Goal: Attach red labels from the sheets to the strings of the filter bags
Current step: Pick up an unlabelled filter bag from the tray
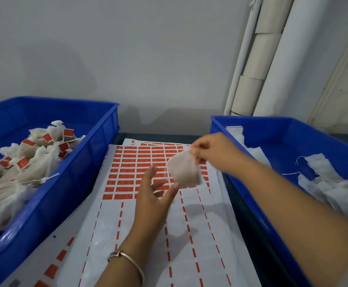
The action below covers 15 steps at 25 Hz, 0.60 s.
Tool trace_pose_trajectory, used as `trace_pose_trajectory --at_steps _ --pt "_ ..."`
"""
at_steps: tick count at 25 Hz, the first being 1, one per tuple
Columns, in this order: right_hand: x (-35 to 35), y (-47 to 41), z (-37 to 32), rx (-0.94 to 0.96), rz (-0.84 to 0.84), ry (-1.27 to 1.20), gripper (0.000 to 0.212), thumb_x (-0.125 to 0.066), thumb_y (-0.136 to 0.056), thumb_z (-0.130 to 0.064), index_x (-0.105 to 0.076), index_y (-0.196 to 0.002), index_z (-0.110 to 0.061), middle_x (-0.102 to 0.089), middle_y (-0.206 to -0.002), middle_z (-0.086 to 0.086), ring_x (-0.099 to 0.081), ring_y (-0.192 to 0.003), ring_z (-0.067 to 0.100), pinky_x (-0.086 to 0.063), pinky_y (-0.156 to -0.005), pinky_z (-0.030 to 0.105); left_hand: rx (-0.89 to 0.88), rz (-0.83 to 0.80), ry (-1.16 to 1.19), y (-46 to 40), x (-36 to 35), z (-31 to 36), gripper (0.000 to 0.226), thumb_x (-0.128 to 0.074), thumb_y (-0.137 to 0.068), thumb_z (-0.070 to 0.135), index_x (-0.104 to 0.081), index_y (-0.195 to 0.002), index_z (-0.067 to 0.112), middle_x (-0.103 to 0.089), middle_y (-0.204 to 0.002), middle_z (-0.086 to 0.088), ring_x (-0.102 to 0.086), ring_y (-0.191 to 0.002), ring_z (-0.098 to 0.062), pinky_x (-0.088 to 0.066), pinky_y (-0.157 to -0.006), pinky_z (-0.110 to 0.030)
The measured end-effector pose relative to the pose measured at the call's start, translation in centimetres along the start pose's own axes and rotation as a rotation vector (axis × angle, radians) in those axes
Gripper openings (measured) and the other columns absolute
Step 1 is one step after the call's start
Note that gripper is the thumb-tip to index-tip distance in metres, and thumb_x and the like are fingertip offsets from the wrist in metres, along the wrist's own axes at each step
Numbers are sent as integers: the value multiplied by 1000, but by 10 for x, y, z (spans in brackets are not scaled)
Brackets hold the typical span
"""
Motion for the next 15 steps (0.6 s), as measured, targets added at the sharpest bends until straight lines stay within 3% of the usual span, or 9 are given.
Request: trace_pose_trajectory --at_steps 1,3,5,8,9,11,13,15 --pt "-22 7 7 -22 -27 -14 14 -60 -92 -18 -62 -83 -29 -64 -77 -11 -63 -66 2 -49 -59 10 -20 4 26 1 3 3 77 -65 -66 50 -34 -136 41 -44 -117 25 -56 -89 1 -45 -57 -5" --pt "-48 19 27 -73 -23 -56 15 -58 -93 -21 -61 -81 -31 -64 -82 -9 -64 -74 6 -51 -69 14 -41 25 -81 0 7 1 57 -67 -76 38 -48 -130 34 -53 -112 22 -54 -79 3 -42 -53 -2" --pt "-55 28 47 -121 59 -103 16 -58 -93 -22 -60 -83 -34 -64 -85 -11 -63 -79 6 -53 -79 19 -32 51 -242 0 9 -4 34 -63 -86 30 -63 -119 26 -65 -112 11 -54 -79 -1 -38 -60 -3" --pt "-57 40 70 -181 227 -196 15 -56 -95 -22 -60 -95 -36 -65 -104 -10 -62 -93 9 -52 -91 27 -70 18 -330 -1 6 -4 25 -58 -89 28 -69 -111 23 -68 -101 12 -52 -72 3 -32 -65 -4" --pt "-59 43 74 -182 268 -214 18 -54 -95 -22 -59 -105 -36 -63 -118 -7 -60 -103 11 -49 -91 26 -99 -24 -372 -1 2 -1 23 -56 -90 29 -70 -109 24 -67 -97 13 -51 -70 4 -32 -64 -4" --pt "-64 48 76 -132 290 -202 37 -53 -95 -23 -47 -124 -46 -50 -134 -11 -50 -117 9 -43 -85 10 -155 -114 -463 2 -8 3 21 -52 -92 32 -69 -102 25 -68 -95 10 -50 -68 2 -33 -64 -5" --pt "-69 53 68 -36 255 -122 55 -58 -92 -27 -30 -119 -66 -35 -131 -21 -37 -121 -1 -33 -75 -5 -199 -158 -511 5 -13 4 22 -49 -94 32 -68 -102 25 -68 -98 8 -51 -70 0 -33 -65 -4" --pt "-72 55 56 103 231 -21 63 -63 -86 -39 -22 -114 -78 -21 -133 -30 -18 -126 -13 -22 -85 -4 -250 -176 -523 8 -16 8 26 -46 -94 33 -67 -106 26 -68 -102 9 -52 -77 -2 -33 -69 -4"
Point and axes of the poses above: each hand's wrist, its own y-axis away from the middle knuckle, its own x-axis out of the back of the hand, z = x × y, the point moved 8 cm from there along -y, towards the middle knuckle
